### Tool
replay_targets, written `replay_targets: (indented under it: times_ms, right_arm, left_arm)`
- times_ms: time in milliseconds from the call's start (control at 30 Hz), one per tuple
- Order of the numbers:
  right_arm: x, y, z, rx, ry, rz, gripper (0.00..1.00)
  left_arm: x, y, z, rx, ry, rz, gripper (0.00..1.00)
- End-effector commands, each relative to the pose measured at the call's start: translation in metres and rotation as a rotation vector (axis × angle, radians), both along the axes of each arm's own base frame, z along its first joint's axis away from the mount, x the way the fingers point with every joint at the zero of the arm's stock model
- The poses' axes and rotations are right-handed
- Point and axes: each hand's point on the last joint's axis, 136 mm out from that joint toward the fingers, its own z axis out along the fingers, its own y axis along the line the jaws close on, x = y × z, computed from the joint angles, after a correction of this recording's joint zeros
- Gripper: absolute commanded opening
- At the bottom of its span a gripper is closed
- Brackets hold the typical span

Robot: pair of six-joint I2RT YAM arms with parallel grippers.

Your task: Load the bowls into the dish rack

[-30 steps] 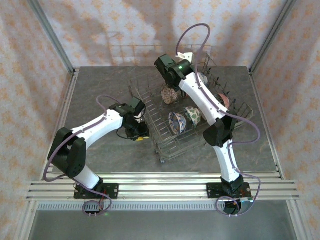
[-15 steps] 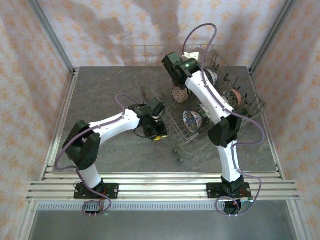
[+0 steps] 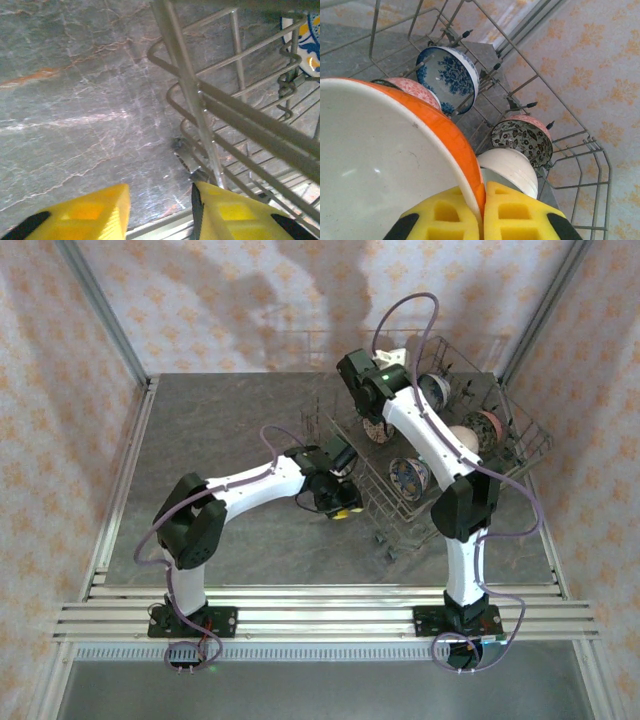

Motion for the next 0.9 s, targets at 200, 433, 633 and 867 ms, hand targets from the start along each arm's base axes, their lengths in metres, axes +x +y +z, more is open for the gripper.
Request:
replay_targets:
  times_ms: [200, 433, 633, 867]
  right_arm:
    - [0.003, -0.01, 0.031, -0.06, -0.091, -0.033, 0.07]
    - [0.008, -0.01, 0.032, -0.054, -0.094, -0.046, 0.07]
    - [0.009, -0.008, 0.03, -0.054, -0.069, -0.052, 0.07]
    - [0.014, -0.005, 0.025, -0.063, -0.049, -0.039, 0.07]
  left_arm:
    - [0.046, 0.066, 0.106, -0.008, -0.358, 0.018, 0.55]
    - [0.122, 0.095, 0.149, 0.003, -0.465, 0.072, 0.67]
    - [0.175, 0.097, 0.14, 0.049, -0.471, 0.098, 0.72]
    - [0.206, 0.123, 0.126, 0.107, -0.418, 0.206, 0.7]
